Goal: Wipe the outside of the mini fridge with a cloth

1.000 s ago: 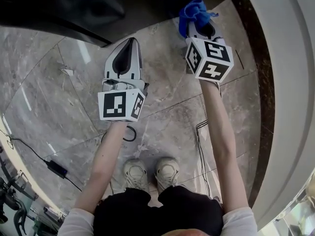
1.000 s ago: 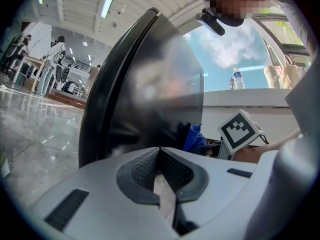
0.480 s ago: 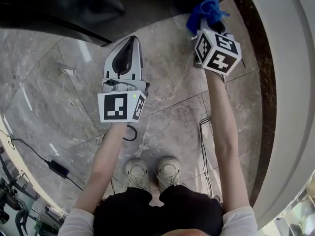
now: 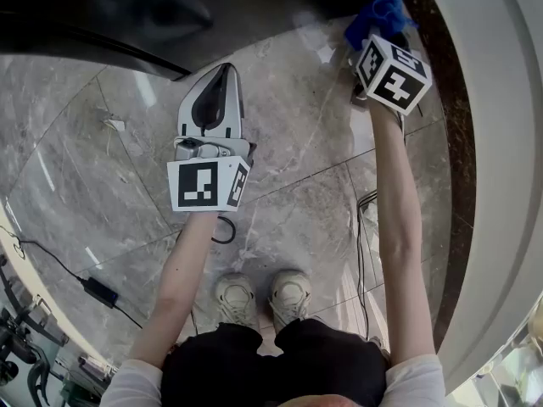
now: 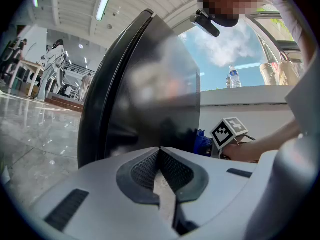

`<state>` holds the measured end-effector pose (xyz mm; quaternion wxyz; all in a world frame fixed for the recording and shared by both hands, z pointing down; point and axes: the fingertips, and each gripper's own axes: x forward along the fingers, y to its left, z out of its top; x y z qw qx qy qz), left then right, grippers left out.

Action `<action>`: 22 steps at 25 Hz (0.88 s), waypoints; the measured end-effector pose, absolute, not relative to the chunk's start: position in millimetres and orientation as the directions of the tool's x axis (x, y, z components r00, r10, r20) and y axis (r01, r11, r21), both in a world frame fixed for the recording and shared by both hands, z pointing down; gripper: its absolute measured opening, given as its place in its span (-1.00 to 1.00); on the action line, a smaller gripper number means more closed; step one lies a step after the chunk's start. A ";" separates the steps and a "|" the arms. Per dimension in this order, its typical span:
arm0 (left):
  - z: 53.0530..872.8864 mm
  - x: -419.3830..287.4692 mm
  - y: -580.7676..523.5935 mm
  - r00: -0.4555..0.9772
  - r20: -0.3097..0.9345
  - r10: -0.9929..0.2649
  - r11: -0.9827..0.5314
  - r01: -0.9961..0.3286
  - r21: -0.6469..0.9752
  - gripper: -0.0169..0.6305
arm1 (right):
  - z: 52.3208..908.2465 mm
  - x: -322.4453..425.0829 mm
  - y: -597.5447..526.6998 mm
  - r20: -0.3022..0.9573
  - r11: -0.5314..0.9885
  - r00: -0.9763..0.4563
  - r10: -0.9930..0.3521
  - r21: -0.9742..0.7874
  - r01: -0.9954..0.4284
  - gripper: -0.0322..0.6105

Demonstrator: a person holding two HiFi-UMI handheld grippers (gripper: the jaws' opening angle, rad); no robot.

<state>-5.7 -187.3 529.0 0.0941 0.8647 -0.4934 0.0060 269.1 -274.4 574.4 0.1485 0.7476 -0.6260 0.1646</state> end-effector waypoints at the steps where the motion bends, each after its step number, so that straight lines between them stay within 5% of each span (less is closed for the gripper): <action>1: 529.1 -4.8 -187.2 0.515 0.104 -0.851 -0.497 -0.853 0.156 -0.93 | 574.7 270.2 -274.7 0.434 -0.175 0.165 -0.886 0.018 -0.984 -0.64; 22: 508.1 -19.0 -181.5 0.497 0.078 -0.864 -0.486 -0.864 0.131 -0.93 | 554.5 287.8 -263.3 0.417 -0.227 0.229 -0.879 0.057 -0.972 -0.64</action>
